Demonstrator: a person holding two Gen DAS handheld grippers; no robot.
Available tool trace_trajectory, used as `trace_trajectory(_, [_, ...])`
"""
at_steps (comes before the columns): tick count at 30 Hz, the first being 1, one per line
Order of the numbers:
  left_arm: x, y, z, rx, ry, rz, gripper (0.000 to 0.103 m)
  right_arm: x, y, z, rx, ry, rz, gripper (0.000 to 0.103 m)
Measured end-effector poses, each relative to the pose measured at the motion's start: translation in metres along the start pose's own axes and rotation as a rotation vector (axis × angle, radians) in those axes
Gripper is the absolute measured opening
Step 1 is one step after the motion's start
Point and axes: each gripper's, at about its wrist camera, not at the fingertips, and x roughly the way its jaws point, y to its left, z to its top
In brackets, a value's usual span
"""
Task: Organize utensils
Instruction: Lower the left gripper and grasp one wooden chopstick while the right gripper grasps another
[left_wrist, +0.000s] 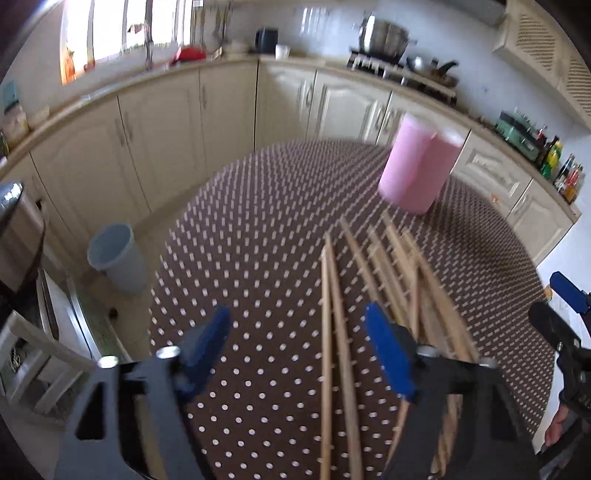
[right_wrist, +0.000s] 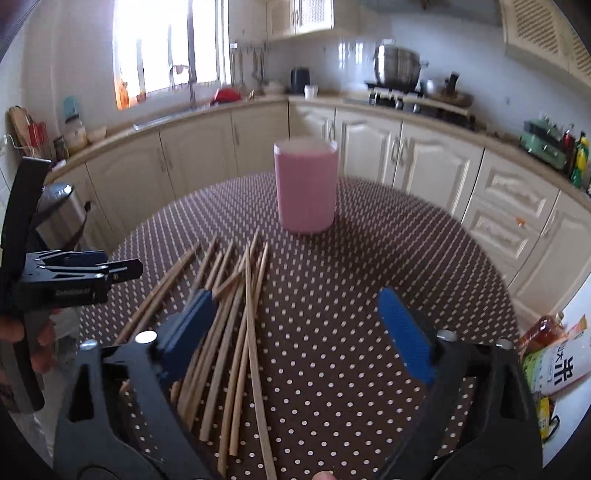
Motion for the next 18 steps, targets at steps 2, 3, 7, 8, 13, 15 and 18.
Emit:
trace_trajectory(2, [0.01,0.001,-0.005,0.001,0.034,-0.009,0.062,0.011,-0.002,-0.003,0.002,0.041,0.015,0.082])
trace_trajectory(3, [0.015,0.002,-0.008,0.009,0.049,-0.013,0.061,0.016,-0.003,-0.004,0.005,0.056,0.03,0.081])
trace_trajectory(7, [0.028,0.001,-0.015,0.043,0.091,0.004,0.061,0.029,-0.002,-0.007,0.013,0.09,0.058,0.081])
trace_trajectory(8, [0.028,0.001,-0.017,0.052,0.089,0.012,0.061,0.031,-0.001,-0.007,0.014,0.097,0.063,0.081])
trace_trajectory(13, [0.028,-0.008,-0.013,0.089,0.094,0.051,0.061,0.041,0.001,-0.006,0.01,0.12,0.081,0.079])
trace_trajectory(15, [0.033,-0.012,-0.011,0.101,0.093,0.068,0.061,0.045,0.002,-0.005,0.009,0.131,0.086,0.074])
trace_trajectory(18, [0.037,-0.016,-0.005,0.109,0.092,0.087,0.058,0.055,0.004,-0.003,-0.005,0.156,0.092,0.065])
